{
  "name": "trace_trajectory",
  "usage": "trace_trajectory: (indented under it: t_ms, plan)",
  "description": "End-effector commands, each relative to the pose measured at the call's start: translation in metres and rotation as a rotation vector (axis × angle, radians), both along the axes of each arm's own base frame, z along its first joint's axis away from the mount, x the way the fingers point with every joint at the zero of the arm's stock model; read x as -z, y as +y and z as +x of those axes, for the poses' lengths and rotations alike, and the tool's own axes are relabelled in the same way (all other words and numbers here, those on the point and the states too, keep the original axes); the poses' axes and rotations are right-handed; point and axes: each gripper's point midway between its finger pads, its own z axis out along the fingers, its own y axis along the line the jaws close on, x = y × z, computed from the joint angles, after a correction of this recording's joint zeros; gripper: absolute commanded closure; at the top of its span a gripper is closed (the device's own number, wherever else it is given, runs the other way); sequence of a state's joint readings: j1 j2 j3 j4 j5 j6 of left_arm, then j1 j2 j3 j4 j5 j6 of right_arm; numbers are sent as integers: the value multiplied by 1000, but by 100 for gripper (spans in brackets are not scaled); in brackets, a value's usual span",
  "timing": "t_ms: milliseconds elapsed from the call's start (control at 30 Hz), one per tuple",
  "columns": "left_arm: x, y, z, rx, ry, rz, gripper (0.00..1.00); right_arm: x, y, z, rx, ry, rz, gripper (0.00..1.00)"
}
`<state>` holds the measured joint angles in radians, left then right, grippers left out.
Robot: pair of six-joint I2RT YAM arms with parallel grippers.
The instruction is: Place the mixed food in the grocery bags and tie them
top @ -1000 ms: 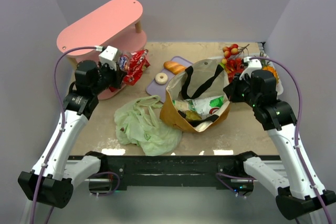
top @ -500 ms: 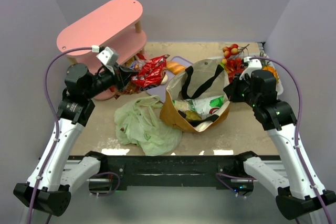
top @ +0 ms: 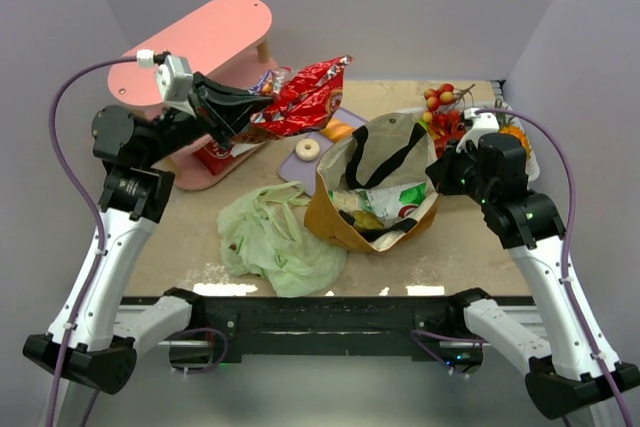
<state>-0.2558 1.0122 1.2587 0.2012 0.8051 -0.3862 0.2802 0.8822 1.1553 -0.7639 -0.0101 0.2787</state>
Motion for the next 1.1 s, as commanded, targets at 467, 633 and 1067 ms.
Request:
trace_trajectory:
  t_ms: [467, 633, 1067]
  plan:
    - [-61, -88, -66, 312, -182, -102, 100, 2, 3, 3, -17, -5, -1, 100]
    - [-60, -101, -75, 349, -177, -102, 100, 3, 1, 1, -11, -3, -4, 100]
    - [-78, -103, -95, 410, -197, -129, 100, 0, -6, -7, 4, -15, -24, 100]
